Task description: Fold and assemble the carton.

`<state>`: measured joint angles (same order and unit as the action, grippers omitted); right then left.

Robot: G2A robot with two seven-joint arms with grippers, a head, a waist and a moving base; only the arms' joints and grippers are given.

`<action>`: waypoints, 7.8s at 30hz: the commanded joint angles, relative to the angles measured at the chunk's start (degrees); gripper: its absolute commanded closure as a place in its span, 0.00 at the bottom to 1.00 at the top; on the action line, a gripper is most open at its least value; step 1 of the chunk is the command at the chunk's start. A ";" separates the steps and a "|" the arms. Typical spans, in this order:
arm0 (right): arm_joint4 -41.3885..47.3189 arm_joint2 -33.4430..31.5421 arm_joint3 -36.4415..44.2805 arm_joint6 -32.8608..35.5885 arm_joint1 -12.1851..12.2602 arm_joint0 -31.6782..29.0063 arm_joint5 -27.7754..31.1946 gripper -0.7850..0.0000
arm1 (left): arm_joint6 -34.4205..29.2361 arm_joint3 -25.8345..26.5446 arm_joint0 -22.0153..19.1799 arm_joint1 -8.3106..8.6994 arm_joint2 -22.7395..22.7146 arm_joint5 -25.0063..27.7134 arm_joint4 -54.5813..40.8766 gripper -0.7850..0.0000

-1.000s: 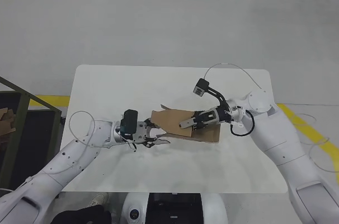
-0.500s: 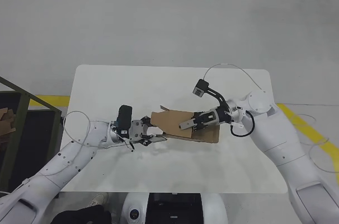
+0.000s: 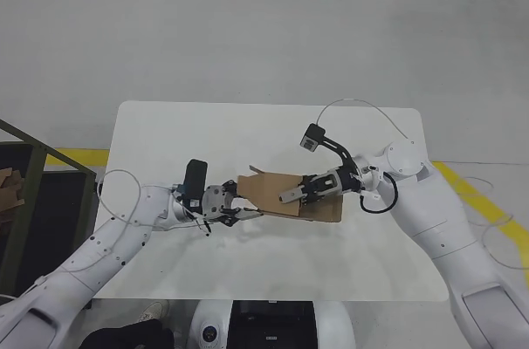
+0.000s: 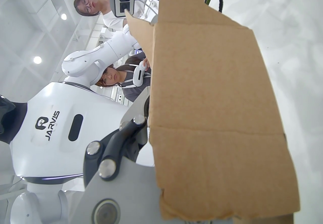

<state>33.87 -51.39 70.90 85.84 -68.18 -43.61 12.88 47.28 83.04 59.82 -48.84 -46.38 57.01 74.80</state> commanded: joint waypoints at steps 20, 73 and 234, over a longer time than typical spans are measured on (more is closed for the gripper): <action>0.25 -0.54 -0.23 0.35 -0.04 -0.23 0.26 1.00 | 1.97 1.21 1.08 0.93 -1.46 -1.97 1.07 0.00; 0.26 -1.22 1.35 0.61 -0.01 -0.55 0.04 1.00 | -0.03 -0.47 -1.34 0.00 3.54 0.03 -2.64 0.16; -1.47 -1.58 4.70 -2.07 0.56 -2.56 -2.32 1.00 | -28.23 -5.83 -2.07 -2.26 -4.72 -6.78 -31.39 0.00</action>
<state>32.37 -52.73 75.86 83.99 -67.67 -46.11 10.48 19.05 77.00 57.38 -51.10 -50.72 49.91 43.14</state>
